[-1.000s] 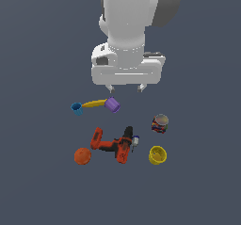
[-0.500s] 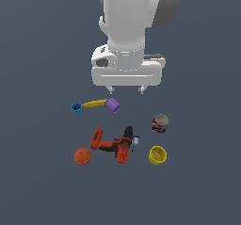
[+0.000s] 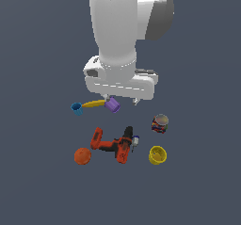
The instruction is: Pick up a designated object from a clutter of objects.
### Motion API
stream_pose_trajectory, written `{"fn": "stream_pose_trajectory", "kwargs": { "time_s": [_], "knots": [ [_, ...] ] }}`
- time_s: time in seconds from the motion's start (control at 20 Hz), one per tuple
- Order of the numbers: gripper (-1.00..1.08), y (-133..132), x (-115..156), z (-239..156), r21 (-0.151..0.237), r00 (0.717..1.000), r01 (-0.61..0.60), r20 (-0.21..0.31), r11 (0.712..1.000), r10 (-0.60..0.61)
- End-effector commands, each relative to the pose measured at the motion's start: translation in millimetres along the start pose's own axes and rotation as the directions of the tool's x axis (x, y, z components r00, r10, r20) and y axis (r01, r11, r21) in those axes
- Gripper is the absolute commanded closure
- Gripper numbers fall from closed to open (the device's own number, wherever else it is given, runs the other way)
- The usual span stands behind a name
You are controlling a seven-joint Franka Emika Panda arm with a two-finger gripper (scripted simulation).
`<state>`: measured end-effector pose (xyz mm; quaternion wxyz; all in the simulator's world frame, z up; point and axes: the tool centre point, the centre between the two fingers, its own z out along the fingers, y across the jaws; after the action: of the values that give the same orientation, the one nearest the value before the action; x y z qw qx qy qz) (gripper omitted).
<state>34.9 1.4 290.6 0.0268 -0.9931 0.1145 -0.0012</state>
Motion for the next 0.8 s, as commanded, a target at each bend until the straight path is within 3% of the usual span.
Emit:
{"fn": "stream_pose_trajectory", "kwargs": {
  "time_s": [0.0, 0.35, 0.75],
  "knots": [
    [-0.92, 6, 11, 8, 0.003, 0.997, -0.072, 0.002, 0.997, 0.072],
    [-0.92, 28, 44, 35, 0.008, 0.952, -0.306, 0.007, 0.952, 0.306],
    [-0.92, 57, 78, 71, 0.004, 0.834, -0.551, 0.007, 0.834, 0.551]
  ]
}}
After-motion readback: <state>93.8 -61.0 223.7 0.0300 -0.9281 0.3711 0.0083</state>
